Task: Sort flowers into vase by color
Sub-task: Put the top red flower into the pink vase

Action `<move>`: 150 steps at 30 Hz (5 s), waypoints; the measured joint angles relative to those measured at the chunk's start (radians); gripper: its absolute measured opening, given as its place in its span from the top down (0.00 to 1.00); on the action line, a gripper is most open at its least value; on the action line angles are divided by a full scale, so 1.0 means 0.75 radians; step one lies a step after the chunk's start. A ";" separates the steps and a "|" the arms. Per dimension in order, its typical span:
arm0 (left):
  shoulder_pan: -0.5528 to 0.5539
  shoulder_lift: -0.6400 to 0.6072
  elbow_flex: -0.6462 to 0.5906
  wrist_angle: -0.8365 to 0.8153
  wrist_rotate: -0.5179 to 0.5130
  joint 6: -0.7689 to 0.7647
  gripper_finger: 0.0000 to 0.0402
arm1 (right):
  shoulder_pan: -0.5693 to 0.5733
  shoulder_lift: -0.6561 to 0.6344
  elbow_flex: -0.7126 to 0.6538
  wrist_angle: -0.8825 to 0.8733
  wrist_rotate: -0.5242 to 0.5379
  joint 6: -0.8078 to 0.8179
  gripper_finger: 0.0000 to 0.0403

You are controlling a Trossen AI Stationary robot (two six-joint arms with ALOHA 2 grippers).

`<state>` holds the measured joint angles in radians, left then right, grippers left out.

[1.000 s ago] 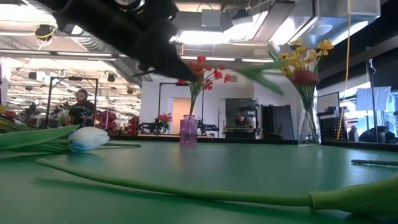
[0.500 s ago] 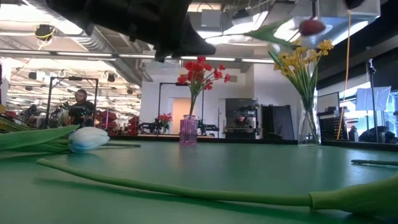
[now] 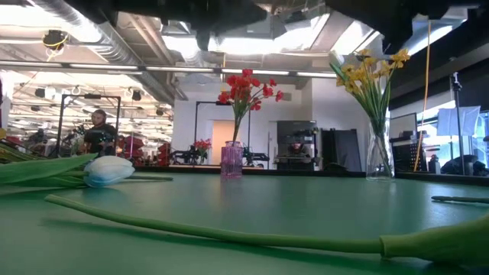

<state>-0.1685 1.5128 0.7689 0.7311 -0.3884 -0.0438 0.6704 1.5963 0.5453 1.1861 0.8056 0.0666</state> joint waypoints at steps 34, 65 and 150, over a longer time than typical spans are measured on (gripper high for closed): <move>-0.142 -0.002 0.000 -0.059 0.074 -0.118 1.00 | -0.462 -0.007 0.016 0.439 -0.595 -0.100 0.72; -0.141 -0.231 0.001 -0.586 0.008 -0.222 0.60 | -0.458 -0.007 0.017 0.246 -0.409 -0.149 0.98; 0.062 0.049 0.239 -0.630 0.231 -0.168 0.99 | -0.459 -0.007 0.017 0.040 -0.379 -0.095 0.96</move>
<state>-0.1223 1.5494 0.9482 0.2588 -0.2150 -0.1696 0.3260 1.5909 0.5583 1.2165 0.5213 -0.0048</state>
